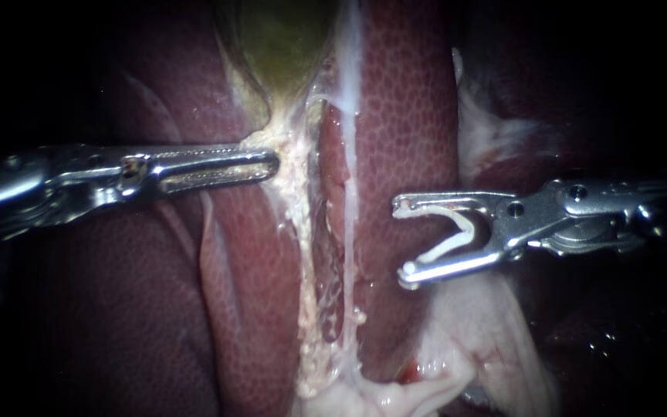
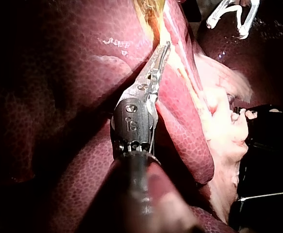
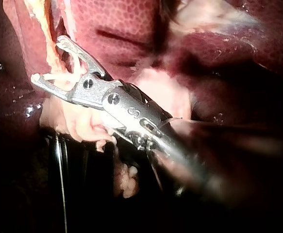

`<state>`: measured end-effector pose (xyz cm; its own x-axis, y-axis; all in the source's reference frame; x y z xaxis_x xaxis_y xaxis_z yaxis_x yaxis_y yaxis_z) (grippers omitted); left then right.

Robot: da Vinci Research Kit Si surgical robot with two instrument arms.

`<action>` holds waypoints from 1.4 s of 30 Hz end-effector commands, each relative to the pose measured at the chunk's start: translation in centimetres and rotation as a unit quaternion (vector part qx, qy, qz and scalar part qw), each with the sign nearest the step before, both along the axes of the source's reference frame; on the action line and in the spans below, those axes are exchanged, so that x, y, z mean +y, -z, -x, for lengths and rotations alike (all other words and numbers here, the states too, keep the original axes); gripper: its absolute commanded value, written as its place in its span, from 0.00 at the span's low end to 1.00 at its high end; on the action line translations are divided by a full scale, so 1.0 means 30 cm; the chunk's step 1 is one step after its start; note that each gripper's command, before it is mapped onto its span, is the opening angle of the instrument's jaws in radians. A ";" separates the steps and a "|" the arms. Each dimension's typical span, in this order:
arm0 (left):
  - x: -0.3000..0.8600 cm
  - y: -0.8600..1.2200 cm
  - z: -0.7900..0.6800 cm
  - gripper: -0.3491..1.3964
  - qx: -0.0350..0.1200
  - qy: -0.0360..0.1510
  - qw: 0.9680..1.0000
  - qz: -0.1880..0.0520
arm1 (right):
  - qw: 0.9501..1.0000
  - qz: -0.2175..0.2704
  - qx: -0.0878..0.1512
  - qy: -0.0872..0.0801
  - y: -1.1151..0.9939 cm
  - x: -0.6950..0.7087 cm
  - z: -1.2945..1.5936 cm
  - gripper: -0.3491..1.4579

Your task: Grabbing gallbladder

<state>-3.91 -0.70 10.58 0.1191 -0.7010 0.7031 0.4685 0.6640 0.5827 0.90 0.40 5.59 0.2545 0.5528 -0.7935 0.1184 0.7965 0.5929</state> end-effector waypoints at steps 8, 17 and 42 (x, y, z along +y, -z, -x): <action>0.0039 0.0062 -0.0045 0.00 -0.004 -0.003 1.000 -0.007 | 1.000 0.000 0.000 0.000 0.0000 0.0000 0.0001 0.52; 0.0111 0.0161 -0.0134 0.00 0.002 0.010 1.000 -0.009 | 1.000 0.000 0.000 0.000 0.0000 0.0000 0.0002 0.52; 0.0179 0.0262 -0.0225 0.00 0.005 0.035 0.999 0.005 | 1.000 0.000 0.000 0.000 0.0000 0.0000 0.0000 0.52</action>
